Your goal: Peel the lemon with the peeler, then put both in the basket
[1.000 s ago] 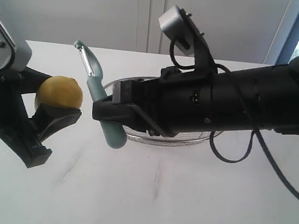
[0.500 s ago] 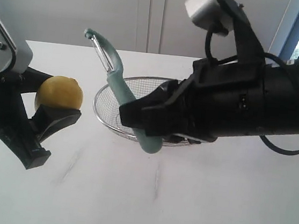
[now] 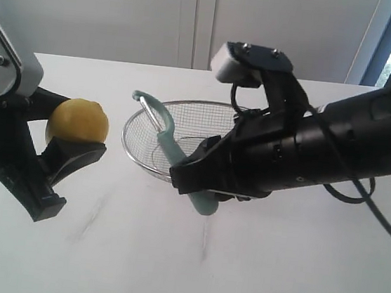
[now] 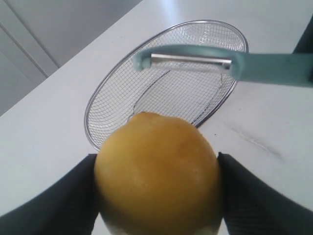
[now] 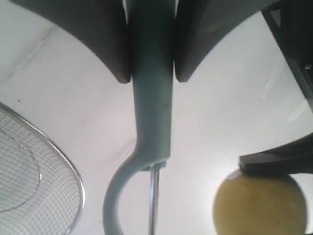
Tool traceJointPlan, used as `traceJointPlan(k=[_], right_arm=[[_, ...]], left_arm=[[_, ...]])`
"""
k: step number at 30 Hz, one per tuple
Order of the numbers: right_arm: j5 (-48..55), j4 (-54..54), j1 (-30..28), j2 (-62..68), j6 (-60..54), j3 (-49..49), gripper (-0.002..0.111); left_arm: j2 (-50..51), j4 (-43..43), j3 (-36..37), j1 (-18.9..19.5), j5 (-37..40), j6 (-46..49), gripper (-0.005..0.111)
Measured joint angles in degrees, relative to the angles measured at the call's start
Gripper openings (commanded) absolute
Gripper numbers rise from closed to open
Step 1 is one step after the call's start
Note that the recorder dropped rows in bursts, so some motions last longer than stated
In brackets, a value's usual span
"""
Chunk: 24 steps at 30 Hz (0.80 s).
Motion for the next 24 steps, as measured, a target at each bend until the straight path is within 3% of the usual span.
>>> traceJointPlan(k=[12, 24], right_arm=[[-0.5, 2.9, 0.3, 11.8, 1.1, 0.0, 0.0], [-0.2, 8.3, 3.9, 13.4, -1.2, 0.0, 0.0]], left_arm=[[0.0, 0.0, 0.0, 0.0, 0.0, 0.0, 0.0], [0.0, 0.0, 0.0, 0.0, 0.0, 0.0, 0.0]])
